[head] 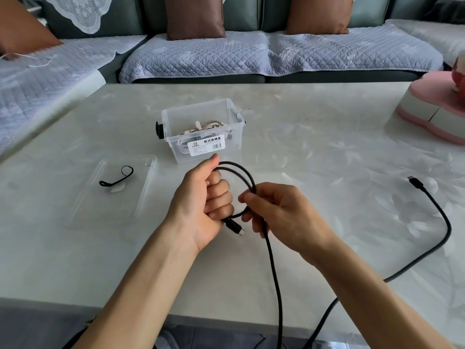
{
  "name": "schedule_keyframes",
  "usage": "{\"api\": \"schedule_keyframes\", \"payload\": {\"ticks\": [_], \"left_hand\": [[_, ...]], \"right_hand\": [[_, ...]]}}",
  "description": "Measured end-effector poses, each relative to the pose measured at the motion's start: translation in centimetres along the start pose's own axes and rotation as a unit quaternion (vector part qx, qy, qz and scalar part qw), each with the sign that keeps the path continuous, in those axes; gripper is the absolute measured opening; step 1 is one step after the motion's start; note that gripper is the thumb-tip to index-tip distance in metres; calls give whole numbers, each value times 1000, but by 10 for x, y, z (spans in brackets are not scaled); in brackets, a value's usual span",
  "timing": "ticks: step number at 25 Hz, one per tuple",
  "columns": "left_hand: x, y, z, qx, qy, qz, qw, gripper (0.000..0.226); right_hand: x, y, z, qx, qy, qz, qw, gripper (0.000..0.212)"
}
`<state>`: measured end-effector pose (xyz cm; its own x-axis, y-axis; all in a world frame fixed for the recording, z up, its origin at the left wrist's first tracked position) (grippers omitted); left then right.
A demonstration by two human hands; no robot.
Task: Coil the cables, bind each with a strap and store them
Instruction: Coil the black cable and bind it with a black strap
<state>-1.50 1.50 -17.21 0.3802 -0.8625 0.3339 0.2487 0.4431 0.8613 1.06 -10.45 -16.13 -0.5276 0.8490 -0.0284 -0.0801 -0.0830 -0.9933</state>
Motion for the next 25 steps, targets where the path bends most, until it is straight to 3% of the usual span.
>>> {"api": "schedule_keyframes", "payload": {"ticks": [3, 8, 12, 14, 18, 22, 25], "left_hand": [[10, -2, 3, 0, -48, -61, 997, 44], [13, -5, 5, -17, -57, -98, 993, 37], [13, -7, 0, 11, -37, -65, 997, 41], [12, -4, -3, 50, -26, -130, 990, 44], [6, 23, 4, 169, 30, -331, 928, 35], [13, 40, 12, 228, 38, -495, 838, 34], [20, 42, 10, 241, 13, -491, 837, 44]], "right_hand": [[-9, -5, 0, -16, 44, -4, 999, 35], [-12, -8, -2, -25, 53, 62, 996, 40], [-21, -5, -2, -25, 104, -9, 994, 40], [-28, -3, -2, -21, 131, -48, 990, 40], [-32, -4, -2, -10, 124, -39, 992, 38], [-24, -12, -2, -26, 87, 20, 996, 37], [-16, -11, -2, -24, 62, 16, 998, 38]]}}
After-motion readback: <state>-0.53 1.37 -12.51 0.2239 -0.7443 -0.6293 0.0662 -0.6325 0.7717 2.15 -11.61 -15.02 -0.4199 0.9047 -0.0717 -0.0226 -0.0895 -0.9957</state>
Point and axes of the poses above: each hand's wrist, its own z-axis away from the middle knuckle, its own x-axis out of the palm, y = z × x, the point moved 10 cm from there along -z, towards the middle knuckle, and after that the axes turned 10 degrees about -z, right-handed, at the moved point
